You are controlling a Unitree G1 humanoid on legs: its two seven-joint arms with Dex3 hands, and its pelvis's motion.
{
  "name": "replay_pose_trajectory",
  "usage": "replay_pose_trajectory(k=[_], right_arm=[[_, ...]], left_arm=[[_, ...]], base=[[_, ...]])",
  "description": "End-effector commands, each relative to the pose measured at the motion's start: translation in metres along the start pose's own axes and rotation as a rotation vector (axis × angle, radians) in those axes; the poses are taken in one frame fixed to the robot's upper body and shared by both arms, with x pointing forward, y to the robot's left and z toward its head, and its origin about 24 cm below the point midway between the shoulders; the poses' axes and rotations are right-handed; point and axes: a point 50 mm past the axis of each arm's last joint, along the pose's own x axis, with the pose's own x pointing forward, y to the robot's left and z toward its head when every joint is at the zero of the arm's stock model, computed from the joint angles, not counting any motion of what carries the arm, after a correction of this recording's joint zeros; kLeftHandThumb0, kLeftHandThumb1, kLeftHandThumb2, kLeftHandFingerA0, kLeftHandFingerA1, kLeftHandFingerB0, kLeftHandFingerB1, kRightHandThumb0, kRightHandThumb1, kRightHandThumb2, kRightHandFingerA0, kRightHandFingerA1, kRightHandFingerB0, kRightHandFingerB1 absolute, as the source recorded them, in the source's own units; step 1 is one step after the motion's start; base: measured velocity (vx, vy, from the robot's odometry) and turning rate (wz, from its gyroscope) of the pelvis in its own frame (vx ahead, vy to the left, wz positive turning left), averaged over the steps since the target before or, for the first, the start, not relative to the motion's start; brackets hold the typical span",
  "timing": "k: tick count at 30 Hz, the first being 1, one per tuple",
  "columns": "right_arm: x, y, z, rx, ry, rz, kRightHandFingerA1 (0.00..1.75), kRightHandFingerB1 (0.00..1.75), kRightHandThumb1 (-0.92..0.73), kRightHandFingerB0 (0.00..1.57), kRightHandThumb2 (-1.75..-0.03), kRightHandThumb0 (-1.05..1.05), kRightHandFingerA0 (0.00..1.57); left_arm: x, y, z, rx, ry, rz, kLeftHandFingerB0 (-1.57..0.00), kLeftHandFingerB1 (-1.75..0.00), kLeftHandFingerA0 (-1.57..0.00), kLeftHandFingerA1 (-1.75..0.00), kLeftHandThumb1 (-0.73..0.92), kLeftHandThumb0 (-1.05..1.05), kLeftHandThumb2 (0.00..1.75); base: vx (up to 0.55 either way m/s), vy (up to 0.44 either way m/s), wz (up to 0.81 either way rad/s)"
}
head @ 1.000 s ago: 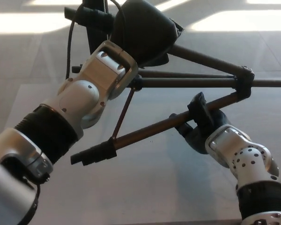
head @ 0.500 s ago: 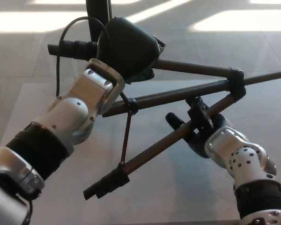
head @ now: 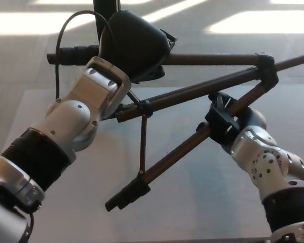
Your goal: Use both hands of the robot to pick up the tripod lying in the middle of the desk and make it stand upright on the desk
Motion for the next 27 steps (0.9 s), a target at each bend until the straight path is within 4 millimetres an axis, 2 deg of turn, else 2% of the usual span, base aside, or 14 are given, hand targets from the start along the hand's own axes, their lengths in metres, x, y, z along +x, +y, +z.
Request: replay_pose_trajectory(k=[1, 5, 7, 11, 12, 13, 15, 16, 17, 19, 21, 22, 25, 27], right_arm=[[-0.017, -0.006, 0.104, -0.331, -0.461, -0.048, 1.75, 1.6, -0.41, 0.83, -1.34, -0.19, 1.01], [-0.023, -0.007, 0.124, -0.429, -0.537, -0.075, 1.75, 1.55, -0.38, 0.88, -1.35, -0.23, 1.02], [-0.033, -0.009, 0.152, -0.655, -0.712, -0.12, 1.7, 1.39, -0.39, 0.89, -1.3, -0.25, 0.97], [-0.04, -0.01, 0.17, -0.775, -0.786, -0.16, 1.72, 1.46, -0.43, 0.91, -1.24, -0.3, 0.94], [-0.047, -0.01, 0.183, -0.822, -0.828, -0.18, 1.75, 1.49, -0.75, 0.86, -0.76, -0.47, 0.95], [-0.052, -0.01, 0.192, -0.856, -0.861, -0.175, 1.75, 1.49, -0.75, 0.86, -0.76, -0.47, 0.95], [-0.06, -0.008, 0.207, -0.88, -0.864, -0.192, 1.7, 1.46, -0.54, 0.84, -1.1, -0.36, 0.93], [-0.064, -0.006, 0.215, -0.887, -0.876, -0.186, 1.73, 1.51, -0.55, 0.83, -1.07, -0.34, 0.94], [-0.069, -0.001, 0.224, -0.893, -0.891, -0.197, 1.73, 1.52, -0.46, 0.87, -1.18, -0.31, 0.98], [-0.071, 0.002, 0.229, -0.9, -0.907, -0.196, 1.75, 1.53, -0.47, 0.89, -1.19, -0.29, 1.01], [-0.078, 0.013, 0.235, -0.957, -0.944, -0.172, 1.75, 1.54, -0.43, 0.85, -1.26, -0.25, 0.97], [-0.08, 0.018, 0.235, -0.97, -0.946, -0.172, 1.75, 1.54, -0.41, 0.84, -1.31, -0.26, 0.97], [-0.085, 0.031, 0.236, -1.043, -0.97, -0.15, 1.73, 1.47, -0.33, 0.89, -1.35, -0.26, 0.98], [-0.088, 0.037, 0.237, -1.09, -1.004, -0.15, 1.74, 1.49, -0.32, 0.87, -1.35, -0.28, 0.97]], left_arm=[[-0.007, -0.004, -0.02, 0.024, 0.029, -0.061, -0.83, -0.73, -0.92, -1.63, 0.46, -0.21, 0.57], [-0.009, -0.002, -0.021, -0.007, 0.051, 0.001, -0.85, -0.8, -0.94, -1.62, 0.43, -0.23, 0.58], [-0.007, 0.0, -0.026, -0.158, 0.154, -0.027, -0.8, -0.76, -0.9, -1.44, 0.5, -0.11, 0.6], [-0.01, -0.003, -0.032, -0.219, 0.192, 0.017, -0.87, -0.85, -0.97, -1.42, 0.45, -0.11, 0.59], [-0.015, -0.007, -0.035, -0.283, 0.233, 0.037, -0.8, -1.27, -0.86, -1.69, 0.43, -0.05, 0.72], [-0.017, -0.011, -0.037, -0.308, 0.257, 0.029, -0.8, -1.27, -0.86, -1.69, 0.43, -0.05, 0.72], [-0.021, -0.016, -0.04, -0.339, 0.286, 0.037, -0.82, -1.27, -0.84, -1.71, 0.4, -0.03, 0.73], [-0.023, -0.018, -0.041, -0.365, 0.305, 0.027, -1.01, -1.17, -1.12, -1.27, 0.32, -0.03, 0.89], [-0.026, -0.021, -0.041, -0.388, 0.319, 0.025, -0.77, -1.38, -0.83, -1.65, 0.41, -0.03, 0.83], [-0.027, -0.023, -0.041, -0.4, 0.328, 0.017, -0.86, -1.22, -0.86, -1.53, 0.39, -0.03, 0.83], [-0.032, -0.032, -0.04, -0.388, 0.342, -0.02, -0.87, -1.2, -0.9, -1.55, 0.37, -0.05, 0.81], [-0.034, -0.034, -0.039, -0.384, 0.341, -0.026, -0.83, -1.35, -0.87, -1.64, 0.39, -0.04, 0.79], [-0.039, -0.041, -0.036, -0.387, 0.354, -0.049, -0.84, -1.25, -0.8, -1.58, 0.4, -0.07, 0.74], [-0.039, -0.042, -0.034, -0.444, 0.373, -0.051, -0.83, -1.07, -0.96, -1.5, 0.41, -0.08, 0.79]], base=[[0.0, 0.0, 0.0], [0.0, 0.0, 0.0], [0.0, 0.0, 0.0], [0.0, 0.0, 0.0], [0.0, 0.0, 0.0], [0.0, 0.0, 0.0], [0.0, 0.0, 0.0], [0.0, 0.0, 0.0], [0.0, 0.0, 0.0], [0.0, 0.0, 0.0], [0.0, 0.0, 0.0], [0.0, 0.0, 0.0], [0.0, 0.0, 0.0], [0.0, 0.0, 0.0]])
